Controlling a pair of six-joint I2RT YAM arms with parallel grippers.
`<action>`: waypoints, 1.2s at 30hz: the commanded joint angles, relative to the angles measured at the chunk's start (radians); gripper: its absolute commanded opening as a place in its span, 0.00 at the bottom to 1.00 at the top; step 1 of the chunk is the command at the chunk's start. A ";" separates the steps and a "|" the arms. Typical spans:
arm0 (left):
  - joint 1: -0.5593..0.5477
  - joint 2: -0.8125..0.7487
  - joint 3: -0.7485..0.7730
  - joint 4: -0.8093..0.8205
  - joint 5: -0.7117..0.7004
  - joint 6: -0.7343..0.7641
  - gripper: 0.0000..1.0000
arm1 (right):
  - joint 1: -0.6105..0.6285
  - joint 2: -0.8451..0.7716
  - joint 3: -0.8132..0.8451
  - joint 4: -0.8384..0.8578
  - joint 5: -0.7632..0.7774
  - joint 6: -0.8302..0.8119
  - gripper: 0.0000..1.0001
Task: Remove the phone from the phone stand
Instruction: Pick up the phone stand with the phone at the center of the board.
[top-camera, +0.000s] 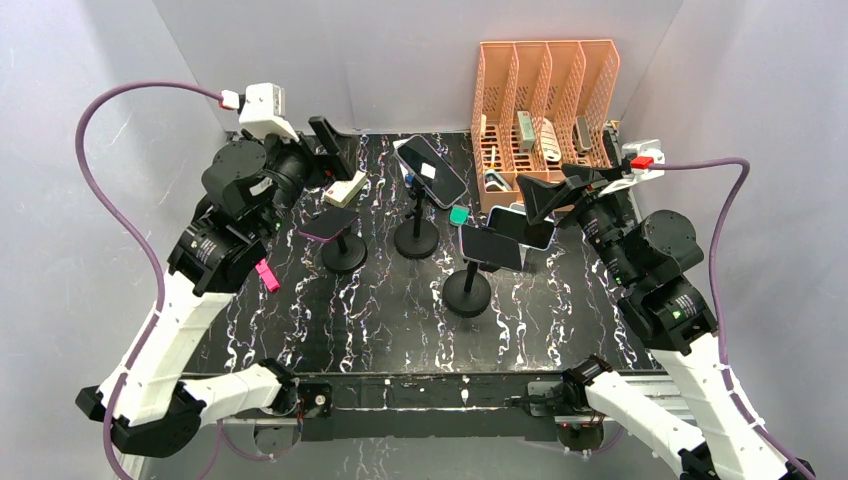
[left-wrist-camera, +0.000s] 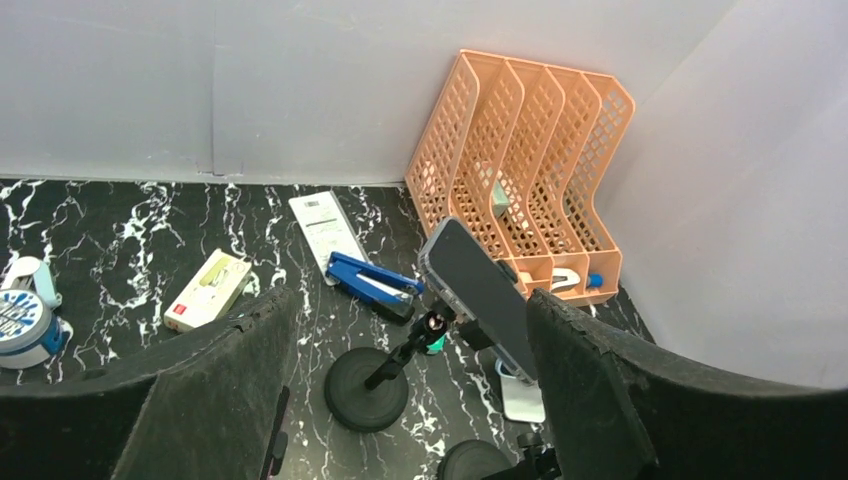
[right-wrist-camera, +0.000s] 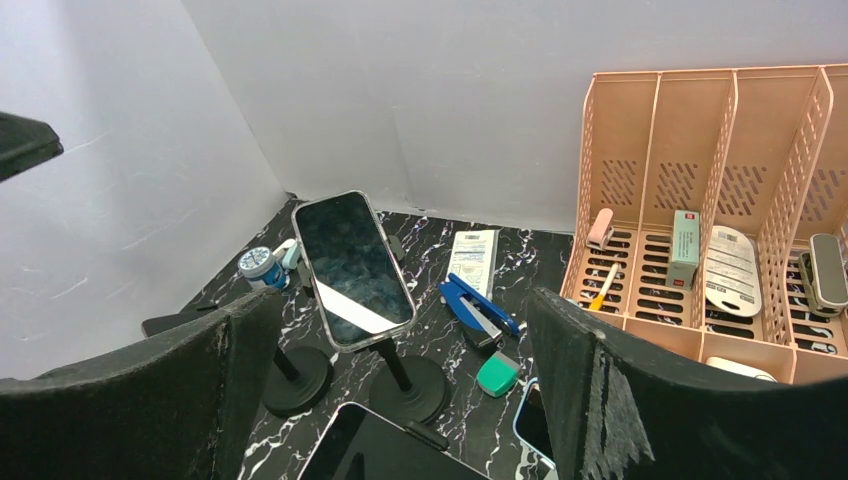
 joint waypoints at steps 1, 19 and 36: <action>0.001 -0.063 -0.058 0.033 -0.030 0.022 0.81 | 0.004 -0.004 0.013 0.029 -0.004 -0.010 0.99; 0.001 -0.149 -0.164 -0.001 -0.079 0.014 0.81 | 0.004 -0.055 -0.028 0.000 -0.020 -0.002 0.99; 0.002 -0.151 -0.322 -0.366 -0.343 -0.295 0.81 | 0.003 -0.114 -0.158 0.033 -0.015 0.012 0.93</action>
